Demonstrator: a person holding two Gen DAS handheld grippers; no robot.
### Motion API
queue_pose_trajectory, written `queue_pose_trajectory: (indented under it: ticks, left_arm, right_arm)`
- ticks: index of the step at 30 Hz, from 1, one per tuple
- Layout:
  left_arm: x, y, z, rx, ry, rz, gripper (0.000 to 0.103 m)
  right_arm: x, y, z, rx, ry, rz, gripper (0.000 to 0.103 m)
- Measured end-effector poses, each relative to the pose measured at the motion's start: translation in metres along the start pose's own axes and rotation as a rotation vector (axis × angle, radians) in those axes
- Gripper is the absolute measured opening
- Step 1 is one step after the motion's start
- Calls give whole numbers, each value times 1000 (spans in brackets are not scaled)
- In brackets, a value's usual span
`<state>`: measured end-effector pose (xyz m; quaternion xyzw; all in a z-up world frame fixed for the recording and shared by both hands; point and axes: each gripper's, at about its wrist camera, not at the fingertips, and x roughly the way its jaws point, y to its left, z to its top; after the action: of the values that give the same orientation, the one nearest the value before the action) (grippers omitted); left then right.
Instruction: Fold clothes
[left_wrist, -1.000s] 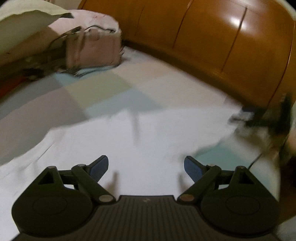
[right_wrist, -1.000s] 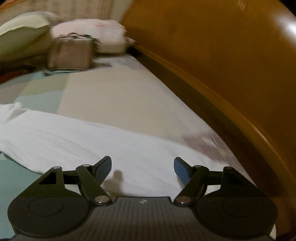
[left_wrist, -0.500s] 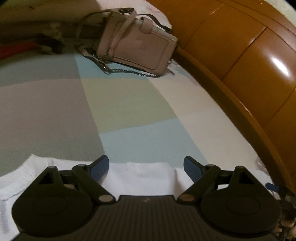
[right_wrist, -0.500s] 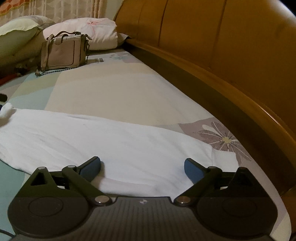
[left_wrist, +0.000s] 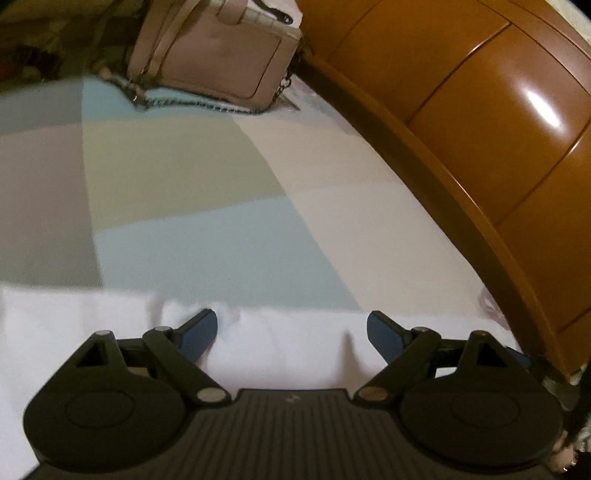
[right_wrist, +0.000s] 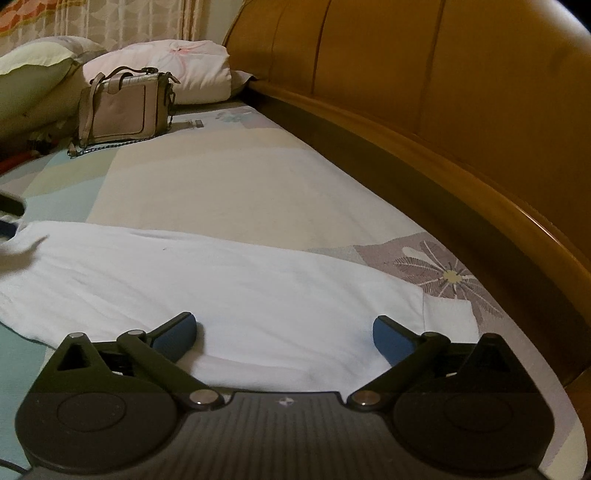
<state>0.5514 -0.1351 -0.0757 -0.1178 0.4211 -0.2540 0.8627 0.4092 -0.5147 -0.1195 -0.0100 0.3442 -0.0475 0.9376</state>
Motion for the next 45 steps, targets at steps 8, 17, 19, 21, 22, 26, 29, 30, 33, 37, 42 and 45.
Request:
queue_pose_trajectory:
  ticks: [8, 17, 19, 21, 22, 26, 29, 30, 33, 37, 42, 45]
  left_arm:
    - [12, -8, 4, 0, 6, 13, 89]
    - [14, -7, 3, 8, 35, 89, 89]
    - [14, -7, 2, 9, 42, 106, 88]
    - [14, -7, 2, 12, 48, 123, 88]
    - [2, -10, 1, 33, 44, 127, 88]
    - [-52, -14, -6, 75, 58, 118, 89]
    - [-89, -13, -23, 115, 81, 136, 89]
    - [-99, -13, -30, 130, 87, 145, 89]
    - [-112, -16, -48, 165, 93, 153, 89]
    - [-119, -22, -69, 204, 96, 151, 89]
    - [-128, -29, -95, 254, 99, 148, 89]
    - [-130, -35, -109, 308, 94, 152, 89]
  right_arm:
    - [-37, 15, 4, -47, -56, 37, 103]
    - [-108, 64, -11, -146, -95, 107, 103]
    - [-123, 70, -22, -158, -81, 118, 103]
    - [-138, 76, -30, -181, -55, 106, 103]
    - [-145, 78, -34, -191, -47, 89, 103]
    - [-171, 77, -37, -195, -38, 71, 103]
    - [-177, 65, -32, -146, -42, 90, 103]
    - [-173, 58, -27, -115, -37, 97, 103]
    - [-144, 36, 0, -10, -13, 67, 103]
    - [-72, 31, 32, 34, 29, -31, 103]
    - [-1, 43, 28, -25, 86, -71, 103]
    - [-13, 26, 0, -15, 56, -26, 103]
